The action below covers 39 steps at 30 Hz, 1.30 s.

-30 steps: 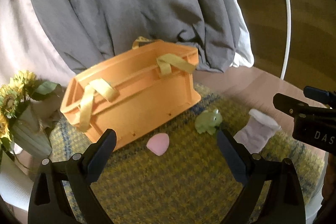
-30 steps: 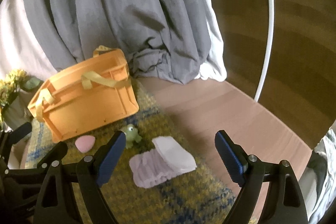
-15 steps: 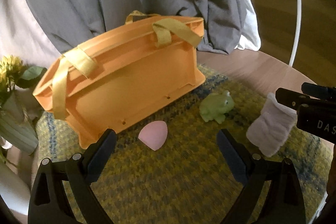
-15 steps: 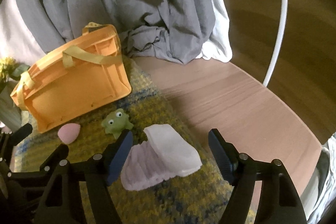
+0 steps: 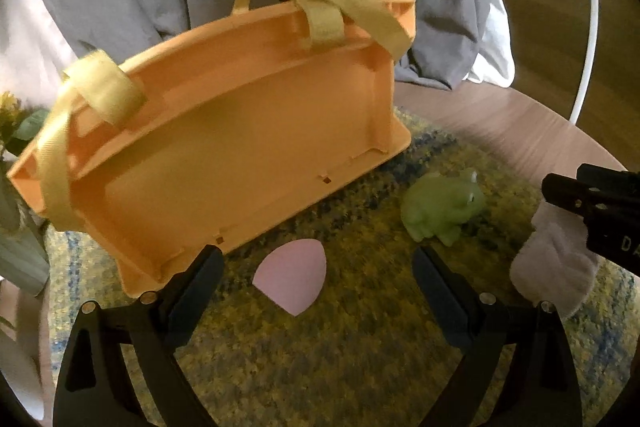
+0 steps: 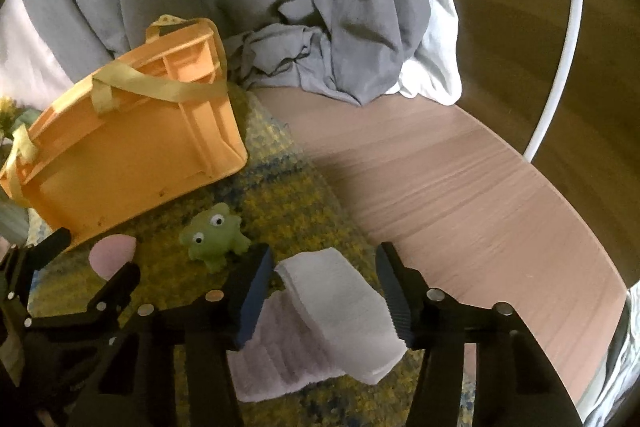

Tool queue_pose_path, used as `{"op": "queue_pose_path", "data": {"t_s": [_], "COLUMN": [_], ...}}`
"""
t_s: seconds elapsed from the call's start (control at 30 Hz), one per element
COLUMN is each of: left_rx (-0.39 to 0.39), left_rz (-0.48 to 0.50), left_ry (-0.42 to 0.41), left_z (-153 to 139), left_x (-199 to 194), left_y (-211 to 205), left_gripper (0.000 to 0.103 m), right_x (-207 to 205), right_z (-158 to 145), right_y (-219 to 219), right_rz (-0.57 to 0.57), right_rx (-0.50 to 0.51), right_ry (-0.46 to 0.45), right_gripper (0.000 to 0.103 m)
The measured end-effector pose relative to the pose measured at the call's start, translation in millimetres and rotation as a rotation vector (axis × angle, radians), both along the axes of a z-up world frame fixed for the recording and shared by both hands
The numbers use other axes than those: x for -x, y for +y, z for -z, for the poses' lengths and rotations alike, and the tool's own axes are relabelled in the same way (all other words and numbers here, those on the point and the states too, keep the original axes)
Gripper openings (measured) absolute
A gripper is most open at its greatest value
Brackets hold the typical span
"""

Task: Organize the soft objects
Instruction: 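Grasp the pink heart sponge with the left tool while the right tool grasps the lavender towel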

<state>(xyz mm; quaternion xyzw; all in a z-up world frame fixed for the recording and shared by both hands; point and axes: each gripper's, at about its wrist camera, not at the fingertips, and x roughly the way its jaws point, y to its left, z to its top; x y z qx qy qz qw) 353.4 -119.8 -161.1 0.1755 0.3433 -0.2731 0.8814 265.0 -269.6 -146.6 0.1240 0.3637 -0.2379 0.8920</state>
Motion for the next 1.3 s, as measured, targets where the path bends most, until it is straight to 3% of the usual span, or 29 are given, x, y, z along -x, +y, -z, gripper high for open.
{"op": "queue_pose_path", "data": {"t_s": [0.27, 0.43, 0.63, 0.83, 0.93, 1.03, 1.3], "left_rx": [-0.021, -0.036, -0.034, 0.016, 0.026, 0.022, -0.013], "left_rz": [0.009, -0.003, -0.026, -0.019, -0.01, -0.023, -0.055], "left_ry": [0.038, -0.004, -0.028, -0.003, 0.024, 0.043, 0.051], "left_z": [7.5, 4.5, 0.9, -3.5, -3.6, -1.4, 14.7], "left_x": [-6.3, -6.2, -8.3, -5.2, -4.5, -5.3, -13.8], "left_y": [-6.7, -5.9, 0.7, 7.7, 7.9, 10.6, 14.2], "left_gripper": [0.075, 0.051, 0.027, 0.018, 0.018, 0.036, 0.048], "right_x": [-4.5, -1.9, -1.7, 1.5, 4.3, 3.4, -5.8], "right_z": [5.2, -0.8, -6.7, -20.4, -30.0, -33.8, -26.1], "right_y": [-7.5, -5.8, -1.5, 5.0, 10.1, 14.0, 25.2], "right_rz": [0.019, 0.034, 0.037, 0.032, 0.022, 0.018, -0.013], "right_rx": [-0.011, 0.033, 0.081, 0.116, 0.139, 0.146, 0.154], "right_ry": [0.017, 0.0, -0.002, -0.031, -0.056, -0.062, -0.035], "right_gripper": [0.03, 0.016, 0.01, 0.01, 0.01, 0.01, 0.01]}}
